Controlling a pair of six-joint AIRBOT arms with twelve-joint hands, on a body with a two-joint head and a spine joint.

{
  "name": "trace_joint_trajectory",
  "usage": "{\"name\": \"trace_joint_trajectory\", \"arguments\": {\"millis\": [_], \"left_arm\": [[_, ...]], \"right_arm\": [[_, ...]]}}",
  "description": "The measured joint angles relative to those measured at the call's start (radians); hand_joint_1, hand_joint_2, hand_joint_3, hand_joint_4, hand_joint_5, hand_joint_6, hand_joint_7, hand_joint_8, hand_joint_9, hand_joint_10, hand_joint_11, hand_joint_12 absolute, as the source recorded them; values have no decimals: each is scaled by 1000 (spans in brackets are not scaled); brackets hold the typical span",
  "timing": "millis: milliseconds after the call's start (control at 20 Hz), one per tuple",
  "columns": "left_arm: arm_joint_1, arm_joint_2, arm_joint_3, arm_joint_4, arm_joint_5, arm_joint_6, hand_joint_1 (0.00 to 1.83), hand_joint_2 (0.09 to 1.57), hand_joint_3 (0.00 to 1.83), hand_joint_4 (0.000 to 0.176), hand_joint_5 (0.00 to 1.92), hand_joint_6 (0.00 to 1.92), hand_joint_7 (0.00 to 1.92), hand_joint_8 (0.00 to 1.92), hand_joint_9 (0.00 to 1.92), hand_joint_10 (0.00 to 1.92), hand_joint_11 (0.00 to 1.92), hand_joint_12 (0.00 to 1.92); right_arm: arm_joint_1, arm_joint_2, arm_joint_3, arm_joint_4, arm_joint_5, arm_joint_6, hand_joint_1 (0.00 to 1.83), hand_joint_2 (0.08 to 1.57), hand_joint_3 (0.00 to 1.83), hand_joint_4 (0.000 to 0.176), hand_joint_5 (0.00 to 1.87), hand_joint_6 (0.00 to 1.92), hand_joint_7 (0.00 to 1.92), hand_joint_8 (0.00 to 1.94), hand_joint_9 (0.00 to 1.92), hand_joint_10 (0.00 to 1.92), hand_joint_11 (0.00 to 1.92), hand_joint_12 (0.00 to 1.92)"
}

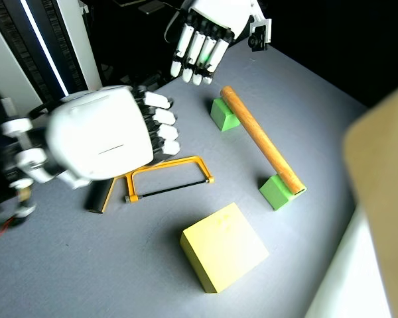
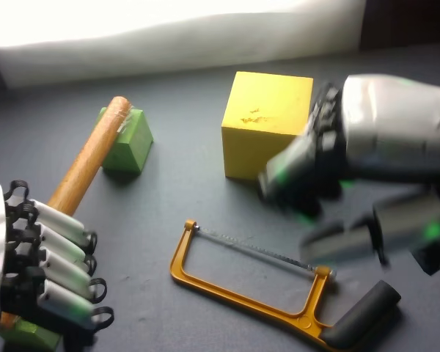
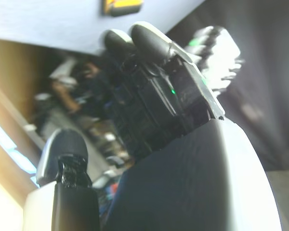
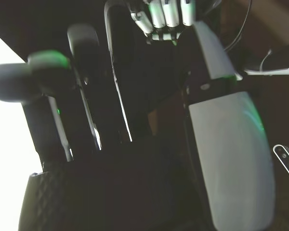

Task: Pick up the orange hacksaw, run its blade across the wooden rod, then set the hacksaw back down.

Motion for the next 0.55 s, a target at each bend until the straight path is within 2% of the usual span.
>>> {"name": "trace_joint_trajectory", "arguments": {"millis": [100,200,400,550], "left_arm": [[0,-1,0,-2,-22,-8,623,1275,0,0,1166,1920,1190,1921,1223,1921,1266,1921],[0,0,0,1,-24,-11,531,1319,1,0,1321,1921,1340,1921,1365,1921,1417,1921],[0,-1,11,2,-35,-14,513,1366,6,0,1385,1921,1415,1921,1456,1921,1520,1921],[0,-1,24,0,-45,-15,506,1379,6,0,1307,1921,1365,1921,1409,1921,1481,1921]], "right_arm": [[31,-6,-3,-156,51,53,318,1312,12,0,1204,1921,1426,1941,1564,1921,1723,1921],[57,-2,-2,-185,80,71,228,1388,26,0,1210,1921,1414,1941,1555,1921,1716,1921],[71,11,-3,-181,136,50,159,1486,20,0,1242,1921,1420,1941,1553,1921,1710,1921],[78,22,-8,-182,148,55,158,1511,9,0,1203,1921,1373,1941,1518,1921,1681,1921]]}}
